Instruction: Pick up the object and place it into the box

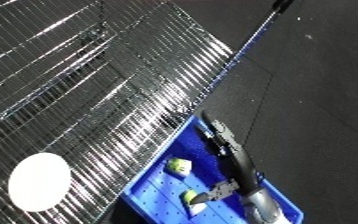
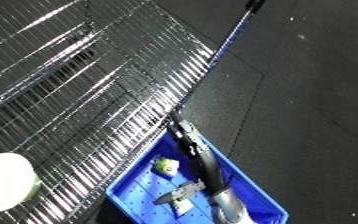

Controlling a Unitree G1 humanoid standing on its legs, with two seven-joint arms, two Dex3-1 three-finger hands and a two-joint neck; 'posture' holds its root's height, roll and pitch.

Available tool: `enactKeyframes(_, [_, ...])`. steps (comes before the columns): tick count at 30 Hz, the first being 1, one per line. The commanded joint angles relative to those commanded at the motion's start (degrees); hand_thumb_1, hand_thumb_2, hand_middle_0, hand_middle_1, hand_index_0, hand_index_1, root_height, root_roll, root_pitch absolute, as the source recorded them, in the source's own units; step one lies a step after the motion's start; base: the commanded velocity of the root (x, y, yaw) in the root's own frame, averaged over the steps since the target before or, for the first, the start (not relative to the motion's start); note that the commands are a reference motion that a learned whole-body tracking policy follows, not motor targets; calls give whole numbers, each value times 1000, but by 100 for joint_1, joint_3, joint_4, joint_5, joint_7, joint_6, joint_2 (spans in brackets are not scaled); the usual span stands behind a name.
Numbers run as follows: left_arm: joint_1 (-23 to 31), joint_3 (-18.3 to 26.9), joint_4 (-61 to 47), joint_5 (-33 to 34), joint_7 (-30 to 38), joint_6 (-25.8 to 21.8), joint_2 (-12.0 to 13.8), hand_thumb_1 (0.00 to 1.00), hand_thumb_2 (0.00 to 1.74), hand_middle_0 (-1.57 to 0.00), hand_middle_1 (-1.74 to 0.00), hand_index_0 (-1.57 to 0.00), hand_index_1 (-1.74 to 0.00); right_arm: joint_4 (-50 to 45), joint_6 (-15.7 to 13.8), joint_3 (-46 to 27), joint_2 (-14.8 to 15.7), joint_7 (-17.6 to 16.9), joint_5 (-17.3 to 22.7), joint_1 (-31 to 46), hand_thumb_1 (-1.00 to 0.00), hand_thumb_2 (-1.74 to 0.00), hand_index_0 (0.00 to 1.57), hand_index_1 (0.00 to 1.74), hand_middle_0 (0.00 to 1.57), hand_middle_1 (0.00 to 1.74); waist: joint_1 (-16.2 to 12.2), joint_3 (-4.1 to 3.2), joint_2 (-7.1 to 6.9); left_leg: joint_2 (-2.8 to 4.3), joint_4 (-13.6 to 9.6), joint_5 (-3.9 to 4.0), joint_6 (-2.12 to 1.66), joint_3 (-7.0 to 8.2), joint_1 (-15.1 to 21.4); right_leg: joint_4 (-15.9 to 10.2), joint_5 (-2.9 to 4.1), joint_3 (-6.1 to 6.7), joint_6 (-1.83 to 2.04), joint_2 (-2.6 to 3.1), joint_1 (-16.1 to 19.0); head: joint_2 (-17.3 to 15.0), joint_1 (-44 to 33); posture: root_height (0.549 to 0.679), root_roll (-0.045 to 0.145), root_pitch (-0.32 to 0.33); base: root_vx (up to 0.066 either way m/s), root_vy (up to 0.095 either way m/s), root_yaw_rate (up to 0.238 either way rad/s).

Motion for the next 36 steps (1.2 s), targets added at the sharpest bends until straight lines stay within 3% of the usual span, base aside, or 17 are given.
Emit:
enactKeyframes(5, [-72,-12,18,114,-15,121,13,1000,1740,-1570,-1740,-1570,-1740,-232,169,174,2,36,-167,-232,0,0,0,0,0,0,179,-24,-75,-21,97,7,-6,-118,-81,61,-27,-77,3,-18,44,-196,-525,631,83,19,6,-81,142])
enactKeyframes(9, [-116,5,22,223,39,257,33,1000,1740,-1570,-1740,-1570,-1740,-347,315,318,43,75,-339,-384,0,0,0,0,0,0,331,-61,-129,-39,199,7,-4,-209,-143,125,-59,-152,-7,-46,76,-542,-1230,630,80,9,27,-80,152])
enactKeyframes(22, [-10,104,-11,307,-101,625,159,1000,1740,-1570,-1740,-1570,-1740,-406,649,628,170,127,-722,-671,0,0,0,0,0,0,696,-166,-206,-87,591,-95,26,-368,-210,345,-214,-369,-24,-231,178,-1227,-2650,625,74,-21,48,-47,156])
enactKeyframes(28, [133,113,-29,312,-250,693,175,1000,1740,-1570,-1740,-1570,-1740,-332,644,655,220,63,-732,-663,0,0,0,0,0,0,790,-191,-221,-89,691,-132,45,-390,-191,427,-250,-430,-14,-290,205,-1321,-2859,622,71,-34,65,-17,89])
enactKeyframes(36, [239,92,-87,321,-323,829,223,1000,1740,-1570,-1740,-1570,-1740,-219,715,662,246,-111,-690,-696,0,0,0,0,0,0,868,-201,-219,-80,862,-185,86,-385,-205,611,-285,-473,-14,-339,157,-1139,-2823,617,65,-49,67,-8,53])
